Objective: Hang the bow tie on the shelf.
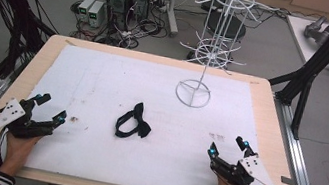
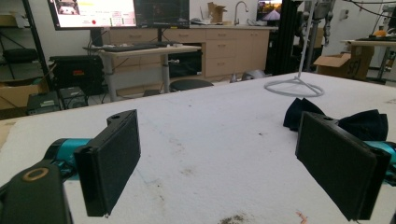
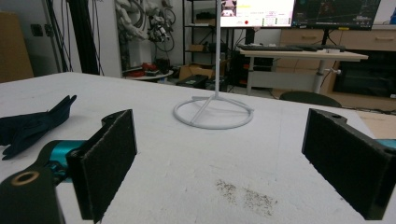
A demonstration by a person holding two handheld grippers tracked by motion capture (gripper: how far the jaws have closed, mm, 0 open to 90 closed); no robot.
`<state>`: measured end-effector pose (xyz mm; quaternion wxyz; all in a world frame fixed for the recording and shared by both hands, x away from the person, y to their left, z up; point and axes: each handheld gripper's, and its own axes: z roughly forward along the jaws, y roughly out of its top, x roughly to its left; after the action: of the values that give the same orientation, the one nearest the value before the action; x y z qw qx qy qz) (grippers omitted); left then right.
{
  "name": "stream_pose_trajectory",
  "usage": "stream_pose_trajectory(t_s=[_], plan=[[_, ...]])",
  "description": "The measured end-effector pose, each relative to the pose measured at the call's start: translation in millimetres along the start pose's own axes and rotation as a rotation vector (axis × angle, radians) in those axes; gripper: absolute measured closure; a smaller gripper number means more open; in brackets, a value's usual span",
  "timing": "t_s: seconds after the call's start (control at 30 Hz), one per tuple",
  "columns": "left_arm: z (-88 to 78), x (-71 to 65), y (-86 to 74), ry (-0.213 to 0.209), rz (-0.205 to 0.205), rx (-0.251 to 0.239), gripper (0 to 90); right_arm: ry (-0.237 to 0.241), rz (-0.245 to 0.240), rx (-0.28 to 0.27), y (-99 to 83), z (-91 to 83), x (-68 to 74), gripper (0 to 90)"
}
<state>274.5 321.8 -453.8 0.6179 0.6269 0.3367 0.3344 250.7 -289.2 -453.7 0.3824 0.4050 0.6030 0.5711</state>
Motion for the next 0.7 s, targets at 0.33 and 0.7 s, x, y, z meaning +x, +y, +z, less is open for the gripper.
stream_pose_trajectory(t_s=[0.33, 0.7], plan=[[0.9, 0.7, 0.4, -0.002, -0.004, 0.011, 14.4, 0.002, -0.001, -0.009, -0.2, -0.4, -0.3, 9.3], [1.6, 1.6, 0.9, -0.001, -0.012, 0.018, 14.4, 0.000, 0.000, -0.010, -0.2, -0.5, -0.3, 9.3]])
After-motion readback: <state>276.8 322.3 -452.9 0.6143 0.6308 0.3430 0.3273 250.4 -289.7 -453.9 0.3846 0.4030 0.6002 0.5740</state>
